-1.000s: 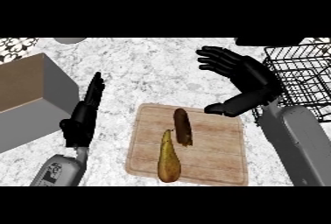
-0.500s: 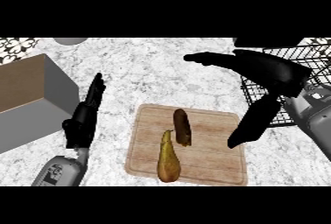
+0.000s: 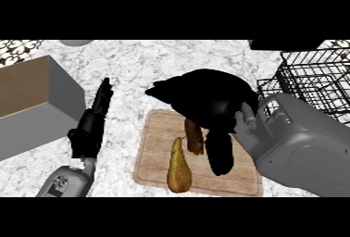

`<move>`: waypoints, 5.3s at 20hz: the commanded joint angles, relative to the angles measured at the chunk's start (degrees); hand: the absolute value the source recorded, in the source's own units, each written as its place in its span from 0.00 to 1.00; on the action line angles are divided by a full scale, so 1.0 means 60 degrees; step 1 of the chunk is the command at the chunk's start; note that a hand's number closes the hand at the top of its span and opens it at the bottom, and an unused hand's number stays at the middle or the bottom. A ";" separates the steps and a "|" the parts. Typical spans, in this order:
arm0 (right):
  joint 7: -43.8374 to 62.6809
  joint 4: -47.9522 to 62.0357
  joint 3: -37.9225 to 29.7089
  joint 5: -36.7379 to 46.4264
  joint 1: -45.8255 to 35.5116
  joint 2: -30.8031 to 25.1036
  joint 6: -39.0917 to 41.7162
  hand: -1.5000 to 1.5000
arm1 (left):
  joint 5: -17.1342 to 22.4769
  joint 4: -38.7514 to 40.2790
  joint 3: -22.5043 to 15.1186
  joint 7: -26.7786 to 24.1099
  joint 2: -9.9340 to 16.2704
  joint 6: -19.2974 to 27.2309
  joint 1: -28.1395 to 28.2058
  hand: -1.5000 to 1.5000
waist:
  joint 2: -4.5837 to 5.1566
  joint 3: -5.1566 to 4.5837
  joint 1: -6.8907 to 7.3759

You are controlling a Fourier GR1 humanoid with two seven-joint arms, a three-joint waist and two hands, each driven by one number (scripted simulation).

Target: Pick the sweet potato from the cutting board and place it in the tiered basket

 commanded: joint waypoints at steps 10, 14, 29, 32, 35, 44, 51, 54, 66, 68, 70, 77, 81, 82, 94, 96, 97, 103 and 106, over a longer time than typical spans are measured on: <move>0.2801 0.1409 0.1373 0.0375 -0.1211 0.3099 0.0210 0.00 | -0.0254 -0.0105 0.0187 -0.0159 -0.0040 -0.0153 0.0304 0.50 | 0.0030 0.0021 -0.0161; 0.3093 0.1570 0.1531 -0.0039 -0.1158 0.2841 0.0736 0.00 | -0.0116 0.0004 0.0355 0.0074 -0.0079 -0.0244 0.0229 0.50 | 0.0015 0.0022 -0.0266; 0.2998 0.2170 0.2515 0.0577 -0.1338 0.2368 0.1070 0.00 | -0.0390 -0.0684 0.0343 0.0606 -0.0191 -0.0207 0.0303 0.50 | 0.0013 0.0031 -0.0165; 0.2799 0.1929 0.2680 0.0713 -0.1094 0.2116 0.1352 0.00 | -0.0189 -0.0224 0.0746 0.0361 -0.0228 -0.0342 -0.0019 0.50 | 0.0032 0.0029 -0.0257; 0.2393 0.2116 0.2470 0.0830 -0.1162 0.2177 0.1751 0.00 | -0.0495 -0.0779 0.0549 0.0604 -0.0174 -0.0273 0.0170 0.50 | 0.0034 0.0032 -0.0171; 0.0997 0.2364 0.2987 0.3087 -0.0496 0.2530 0.1596 0.00 | -0.0686 -0.0668 0.0536 0.0475 -0.0258 -0.0574 0.0183 0.50 | 0.0075 0.0034 -0.0099; 0.0983 0.2395 0.2308 0.4012 0.0188 0.2178 0.1895 0.00 | -0.0732 -0.0861 0.0776 0.0731 -0.0224 -0.0669 0.0317 0.50 | 0.0058 0.0035 -0.0153; 0.0360 0.2365 0.2193 0.4682 0.0755 0.1966 0.1897 0.00 | -0.0787 -0.0379 0.0797 0.0014 -0.0601 -0.0602 0.0497 0.50 | 0.0071 0.0034 -0.0172; -0.0640 0.2518 0.1219 0.6282 0.1848 0.2771 0.2781 0.00 | -0.1109 -0.1254 0.0799 0.0450 -0.0578 -0.1055 0.0966 0.50 | 0.0055 0.0036 -0.0133; -0.1217 0.2196 0.1285 0.6689 0.2367 0.2234 0.2566 0.00 | -0.0601 -0.0454 0.1424 0.0317 -0.0450 -0.1526 0.0393 0.50 | 0.0066 0.0035 -0.0189; -0.1783 0.2863 0.1103 0.7024 0.2302 0.2458 0.2526 0.00 | -0.1176 -0.0933 0.0975 0.0840 -0.0932 -0.0908 0.0470 0.50 | 0.0069 0.0037 -0.0152; -0.1569 0.2639 0.0841 0.7830 0.2925 0.3012 0.3045 0.00 | -0.0911 -0.0021 0.1583 -0.0269 -0.0940 -0.1413 0.0414 0.50 | 0.0063 0.0034 -0.0191; -0.2324 0.3805 0.0995 0.8711 0.2967 0.3355 0.2210 0.00 | -0.1612 -0.0618 0.1023 0.0344 -0.1287 -0.0961 0.0630 0.50 | 0.0070 0.0037 -0.0138; -0.1759 0.3247 0.0483 0.8475 0.2803 0.3674 0.3280 0.00 | -0.1566 -0.0791 0.1031 0.0629 -0.1340 -0.1036 0.0542 0.50 | 0.0057 0.0035 -0.0169; -0.2883 0.4753 0.0237 1.0199 0.3312 0.4362 0.2217 0.00 | -0.1065 -0.0611 0.1963 0.0012 -0.0850 -0.1969 0.0844 0.50 | 0.0071 0.0034 -0.0125; -0.2920 0.4054 -0.0082 1.0342 0.3509 0.4291 0.2612 0.00 | -0.1927 -0.1023 0.1182 0.0573 -0.1530 -0.1263 0.0730 0.50 | 0.0058 0.0036 -0.0168; -0.3217 0.4951 0.0450 1.0624 0.3630 0.4397 0.1912 0.00 | -0.1878 -0.0701 0.1353 0.0192 -0.1553 -0.1235 0.0728 0.50 | 0.0073 0.0035 -0.0138; -0.3597 0.4327 0.0019 1.1181 0.4252 0.4240 0.1618 0.00 | -0.1391 -0.0595 0.2021 0.0658 -0.1221 -0.1888 0.0164 0.50 | 0.0065 0.0036 -0.0183; -0.3642 0.4662 -0.0159 1.1301 0.4189 0.4406 0.1464 0.00 | -0.1856 -0.0283 0.1801 0.0573 -0.1636 -0.1473 0.0033 0.50 | 0.0071 0.0035 -0.0181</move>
